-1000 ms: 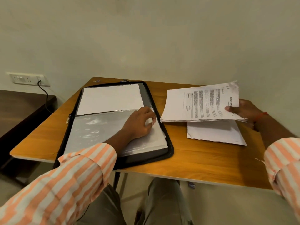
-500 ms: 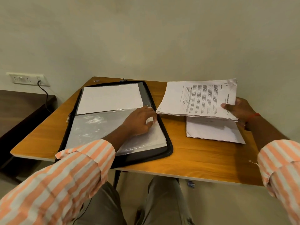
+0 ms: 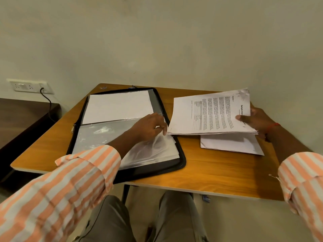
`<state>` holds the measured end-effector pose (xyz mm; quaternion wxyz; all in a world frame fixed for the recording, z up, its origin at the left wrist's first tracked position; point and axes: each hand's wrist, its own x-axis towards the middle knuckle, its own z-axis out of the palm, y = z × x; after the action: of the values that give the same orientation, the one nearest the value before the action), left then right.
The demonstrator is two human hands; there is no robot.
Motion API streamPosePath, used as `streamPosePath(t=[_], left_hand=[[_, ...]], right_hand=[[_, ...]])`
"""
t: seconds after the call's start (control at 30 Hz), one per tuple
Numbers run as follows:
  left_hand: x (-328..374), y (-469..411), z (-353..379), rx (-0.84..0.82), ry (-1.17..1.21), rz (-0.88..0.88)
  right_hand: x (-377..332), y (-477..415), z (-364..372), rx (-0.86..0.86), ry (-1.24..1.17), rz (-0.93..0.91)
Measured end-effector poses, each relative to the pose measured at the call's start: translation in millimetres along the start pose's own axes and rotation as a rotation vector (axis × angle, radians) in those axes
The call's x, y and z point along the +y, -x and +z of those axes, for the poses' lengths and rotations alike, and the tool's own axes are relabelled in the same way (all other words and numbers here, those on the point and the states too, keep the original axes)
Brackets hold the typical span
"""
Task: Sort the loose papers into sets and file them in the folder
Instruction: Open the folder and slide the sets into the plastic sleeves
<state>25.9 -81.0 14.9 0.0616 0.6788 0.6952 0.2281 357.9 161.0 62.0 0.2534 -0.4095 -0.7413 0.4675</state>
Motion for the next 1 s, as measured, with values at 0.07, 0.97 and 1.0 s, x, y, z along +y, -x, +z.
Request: streamPosePath(t=[0.07, 0.97, 1.0], left_hand=[[1.4, -2.5, -0.3, -0.021, 0.0, 0.005], [-34.6, -48.1, -38.1, 0.089, -0.391, 0.083], [-35.9, -49.7, -39.0, 0.087, -0.38, 0.071]], right_hand=[[-0.9, -3.7, -4.1, -0.014, 0.014, -0.012], [8.8, -11.4, 2.6, -0.305, -0.164, 0.163], [10.1, -13.3, 1.8, -0.322, -0.172, 0.17]])
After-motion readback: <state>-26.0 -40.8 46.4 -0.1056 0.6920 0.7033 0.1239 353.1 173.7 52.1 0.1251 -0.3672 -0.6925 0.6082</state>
